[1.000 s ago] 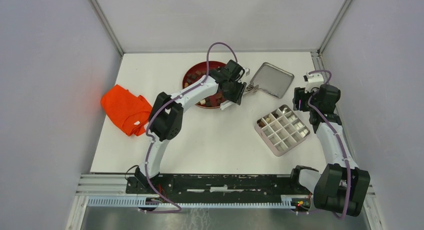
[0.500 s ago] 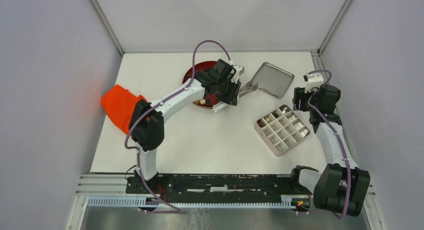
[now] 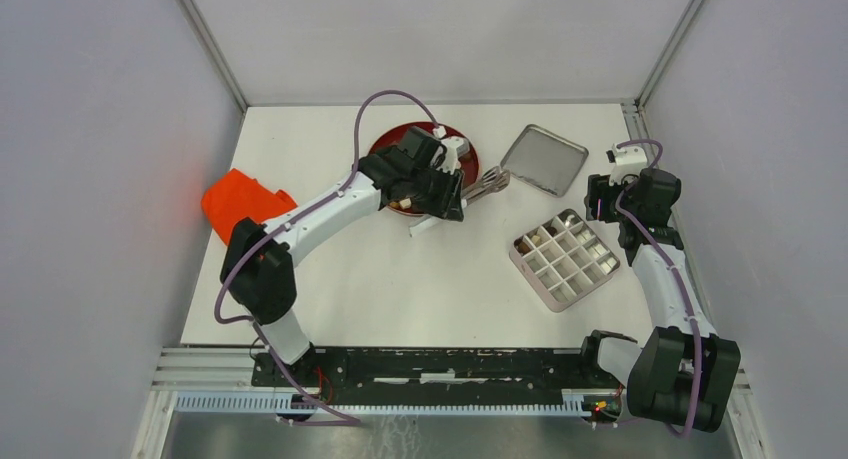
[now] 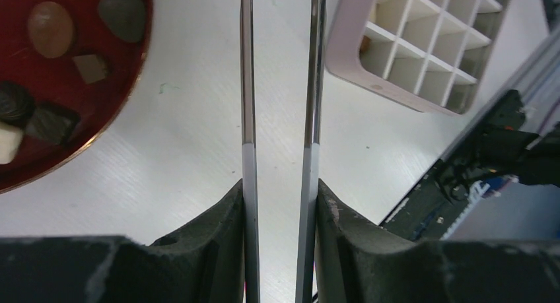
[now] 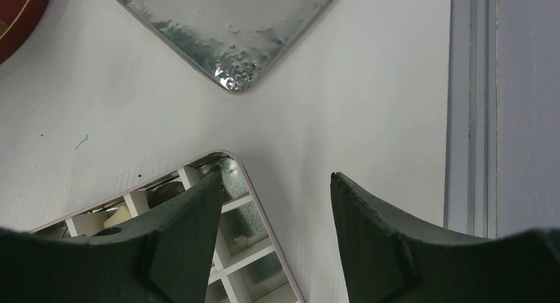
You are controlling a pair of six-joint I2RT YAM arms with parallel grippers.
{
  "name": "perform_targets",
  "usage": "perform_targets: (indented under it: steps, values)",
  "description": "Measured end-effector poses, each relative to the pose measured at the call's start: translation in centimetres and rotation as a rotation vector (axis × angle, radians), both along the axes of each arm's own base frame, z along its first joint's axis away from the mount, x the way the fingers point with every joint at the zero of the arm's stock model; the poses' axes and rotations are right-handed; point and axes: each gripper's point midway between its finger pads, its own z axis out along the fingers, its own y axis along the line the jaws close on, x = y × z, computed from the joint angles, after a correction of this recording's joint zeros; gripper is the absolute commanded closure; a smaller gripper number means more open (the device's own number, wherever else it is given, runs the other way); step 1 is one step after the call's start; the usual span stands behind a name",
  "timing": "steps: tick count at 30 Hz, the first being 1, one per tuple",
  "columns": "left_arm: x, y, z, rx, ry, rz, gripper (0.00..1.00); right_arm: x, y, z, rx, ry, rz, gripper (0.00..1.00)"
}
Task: Pack the chocolate
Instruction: Place the fake chocolate in the packing box.
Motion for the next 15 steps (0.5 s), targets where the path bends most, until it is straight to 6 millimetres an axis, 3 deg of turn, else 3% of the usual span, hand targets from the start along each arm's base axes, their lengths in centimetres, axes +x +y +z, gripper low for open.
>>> perform_targets:
  steps: [10,15]
  values:
    - [-3.3,-5.1,2.0,-0.190,0.050,-0.117,0.98,0.0,-0.2,0.0,-0.006,0.001,-0.010,0.33]
    - [-5.3,-9.2,0.8,-0.186,0.059,-0.201,0.98,0.0,-0.9,-0.1,-0.024,0.005,-0.049,0.32]
